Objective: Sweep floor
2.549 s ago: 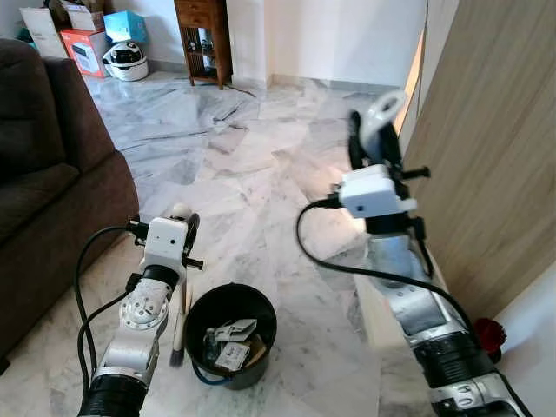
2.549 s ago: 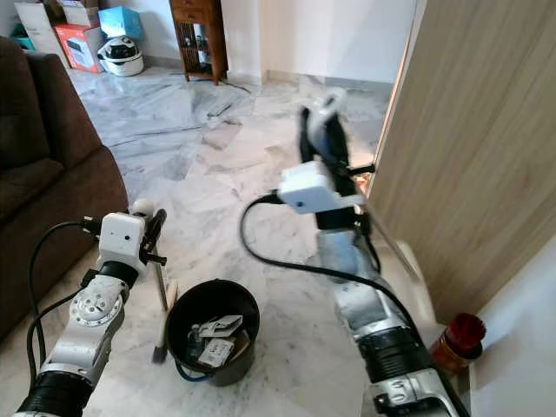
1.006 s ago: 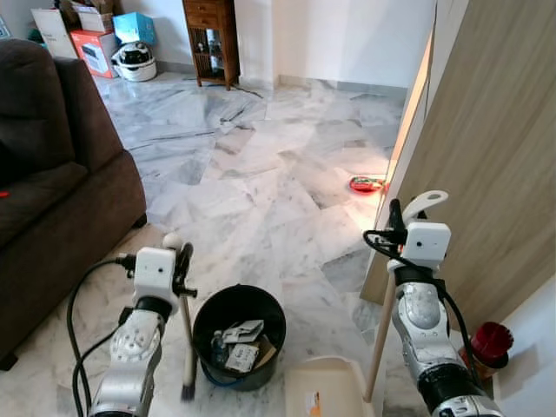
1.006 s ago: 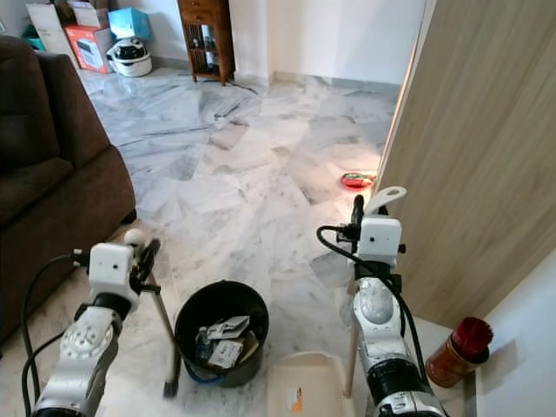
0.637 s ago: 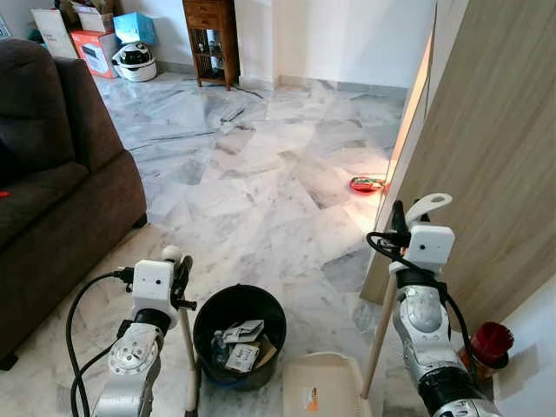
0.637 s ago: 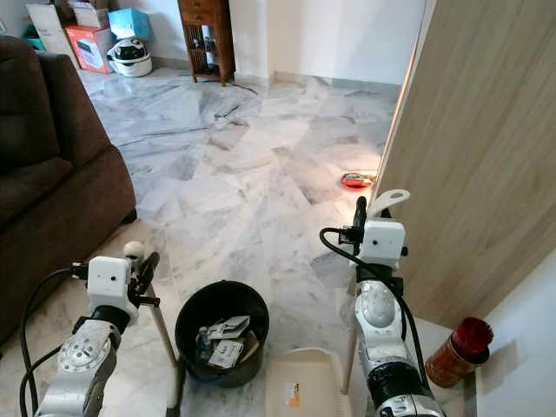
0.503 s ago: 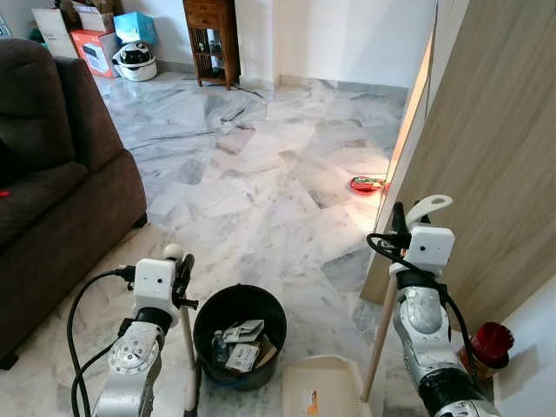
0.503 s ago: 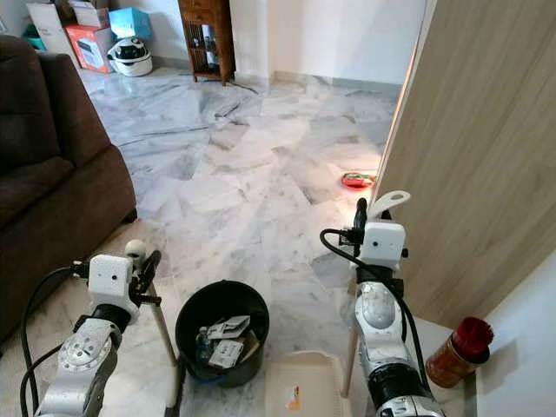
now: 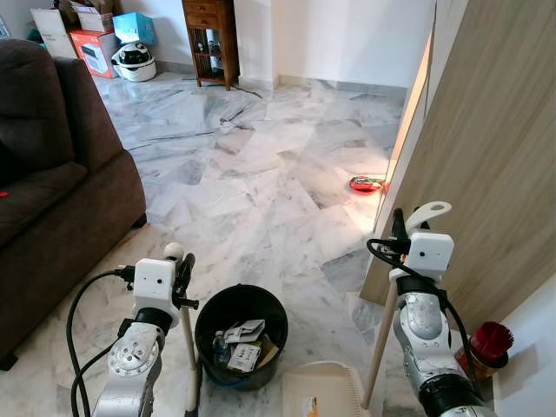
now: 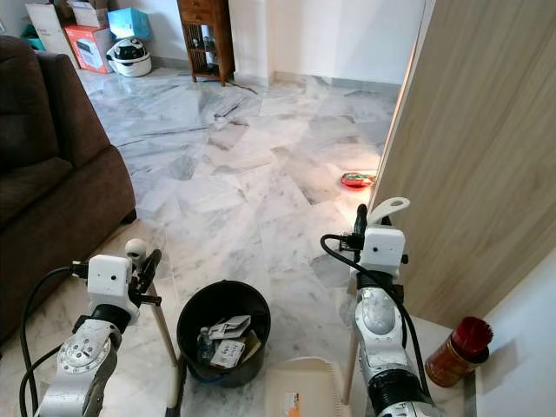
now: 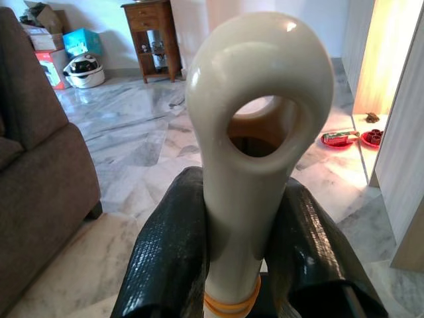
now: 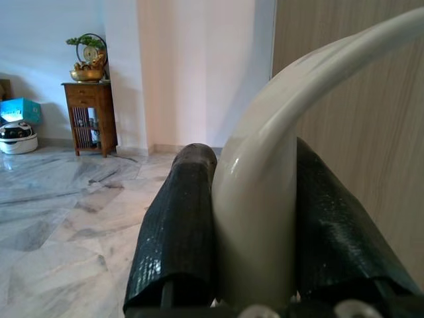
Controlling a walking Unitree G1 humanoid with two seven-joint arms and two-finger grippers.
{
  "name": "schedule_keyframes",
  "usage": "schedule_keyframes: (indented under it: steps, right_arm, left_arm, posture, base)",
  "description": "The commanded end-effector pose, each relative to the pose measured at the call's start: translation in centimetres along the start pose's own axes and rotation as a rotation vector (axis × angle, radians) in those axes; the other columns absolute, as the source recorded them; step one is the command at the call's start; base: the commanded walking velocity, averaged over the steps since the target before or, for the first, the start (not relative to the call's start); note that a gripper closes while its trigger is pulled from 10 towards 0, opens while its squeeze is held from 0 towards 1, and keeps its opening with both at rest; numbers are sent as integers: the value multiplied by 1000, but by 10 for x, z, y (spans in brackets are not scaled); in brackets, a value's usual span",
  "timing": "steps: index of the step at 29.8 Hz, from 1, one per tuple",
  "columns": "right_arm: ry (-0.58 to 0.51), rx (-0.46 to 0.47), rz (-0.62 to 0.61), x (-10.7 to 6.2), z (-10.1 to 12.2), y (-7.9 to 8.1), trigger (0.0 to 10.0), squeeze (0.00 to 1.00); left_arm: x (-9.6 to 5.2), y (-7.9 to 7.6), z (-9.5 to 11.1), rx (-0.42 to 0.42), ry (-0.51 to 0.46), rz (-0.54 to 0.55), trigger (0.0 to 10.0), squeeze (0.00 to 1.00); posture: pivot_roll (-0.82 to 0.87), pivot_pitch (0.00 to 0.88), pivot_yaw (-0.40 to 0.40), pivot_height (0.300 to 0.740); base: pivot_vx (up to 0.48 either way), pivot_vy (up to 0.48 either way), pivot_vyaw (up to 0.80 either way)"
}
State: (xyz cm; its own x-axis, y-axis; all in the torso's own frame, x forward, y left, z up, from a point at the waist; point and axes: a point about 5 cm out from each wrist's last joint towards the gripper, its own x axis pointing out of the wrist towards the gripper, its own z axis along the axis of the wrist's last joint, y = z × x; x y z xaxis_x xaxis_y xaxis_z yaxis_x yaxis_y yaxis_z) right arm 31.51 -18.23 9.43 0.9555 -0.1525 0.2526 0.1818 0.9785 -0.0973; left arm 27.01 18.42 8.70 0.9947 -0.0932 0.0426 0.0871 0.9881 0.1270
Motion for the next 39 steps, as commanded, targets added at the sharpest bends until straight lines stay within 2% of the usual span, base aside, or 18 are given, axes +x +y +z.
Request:
schedule_keyframes:
  steps: [1,15,39]
  right_arm:
    - [-31,10,1,5,7,4,10000,0]
    - [-30,9,11,4,7,8,10000,0]
    - [-20,9,15,2,5,10,10000,0]
  left_arm:
    - [4,-6,17,12,-79,-45,10000,0]
    - [8,-3,21,19,-89,-38,10000,0]
    - [8,-2,22,25,-92,-44,10000,0]
  posture:
    - [15,0,41,740]
    - [23,0,48,740]
    - [27,0,52,740]
  base:
    - [0,0,0]
    - [0,0,0]
    - [-274,0,0]
